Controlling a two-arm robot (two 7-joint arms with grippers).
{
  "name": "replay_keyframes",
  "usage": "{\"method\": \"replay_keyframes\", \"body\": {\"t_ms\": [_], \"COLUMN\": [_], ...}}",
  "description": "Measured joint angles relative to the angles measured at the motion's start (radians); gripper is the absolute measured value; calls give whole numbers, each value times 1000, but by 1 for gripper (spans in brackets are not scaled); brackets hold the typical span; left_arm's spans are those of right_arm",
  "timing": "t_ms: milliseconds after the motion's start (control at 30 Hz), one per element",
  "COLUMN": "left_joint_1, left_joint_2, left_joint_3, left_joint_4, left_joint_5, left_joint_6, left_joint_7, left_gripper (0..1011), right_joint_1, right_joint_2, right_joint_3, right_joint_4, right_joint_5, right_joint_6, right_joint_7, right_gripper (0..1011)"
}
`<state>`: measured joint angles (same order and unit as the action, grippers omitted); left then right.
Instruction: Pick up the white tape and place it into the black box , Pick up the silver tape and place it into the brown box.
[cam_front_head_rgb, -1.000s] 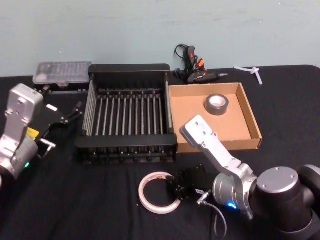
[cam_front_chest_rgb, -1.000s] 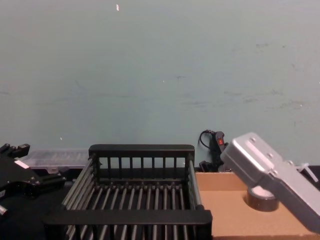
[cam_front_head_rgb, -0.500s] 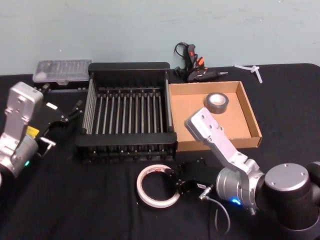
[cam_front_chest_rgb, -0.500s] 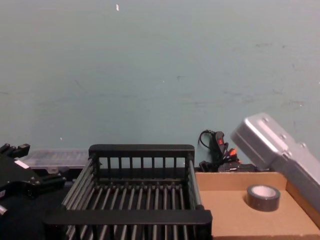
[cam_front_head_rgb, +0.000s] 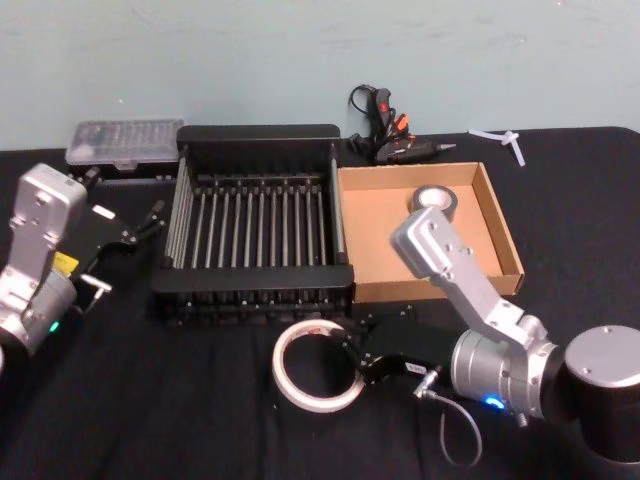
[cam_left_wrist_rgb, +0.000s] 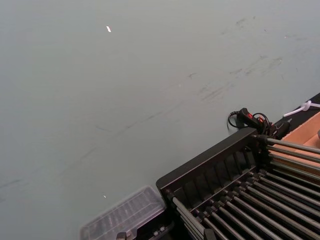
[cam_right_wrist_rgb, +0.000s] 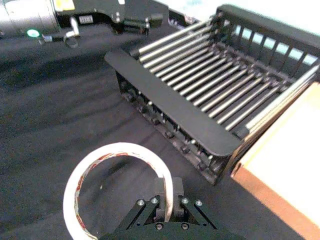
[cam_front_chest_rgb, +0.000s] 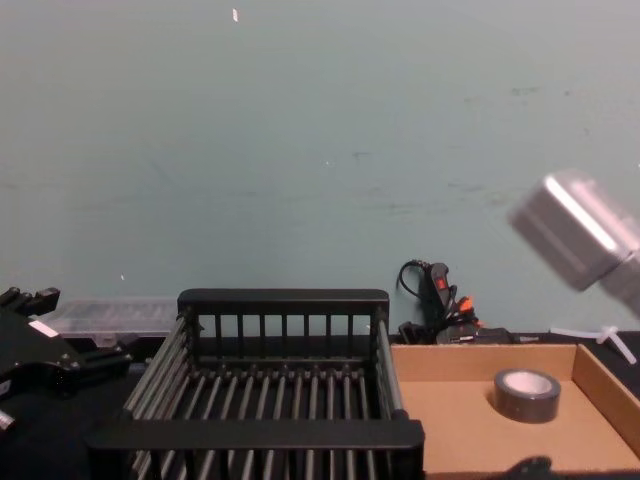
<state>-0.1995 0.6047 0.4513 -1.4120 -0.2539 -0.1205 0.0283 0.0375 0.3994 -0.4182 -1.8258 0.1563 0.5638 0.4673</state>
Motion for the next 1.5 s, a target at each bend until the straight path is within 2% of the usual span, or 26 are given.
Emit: {"method": "replay_keyframes", "body": {"t_ms": [333, 533, 733, 933, 1133, 1400, 1500], "left_joint_1": [0, 0, 0, 0, 0, 0, 0], "left_joint_2": [0, 0, 0, 0, 0, 0, 0], "left_joint_3": [0, 0, 0, 0, 0, 0, 0], "left_joint_4": [0, 0, 0, 0, 0, 0, 0], "left_joint_5": [0, 0, 0, 0, 0, 0, 0], "left_joint_6": [0, 0, 0, 0, 0, 0, 0], "left_joint_7": [0, 0, 0, 0, 0, 0, 0], "left_gripper": [1001, 1001, 1001, 1001, 1001, 1001, 1001], "right_joint_1": [-15, 2, 52, 119, 199, 304, 354], "right_joint_2": [35, 32, 16, -11, -54, -126, -164], "right_joint_3": [37, 52, 54, 38, 12, -22, -34], "right_joint_4": [-46, -48, -14, 51, 143, 296, 382], "right_joint_5": [46, 62, 63, 44, 10, -51, -79], "right_joint_6": [-88, -128, -169, -205, -240, -297, -328], "right_joint_7": [3, -10, -42, -82, -116, -146, -158], "right_gripper": [98, 98, 98, 98, 98, 97, 97]}}
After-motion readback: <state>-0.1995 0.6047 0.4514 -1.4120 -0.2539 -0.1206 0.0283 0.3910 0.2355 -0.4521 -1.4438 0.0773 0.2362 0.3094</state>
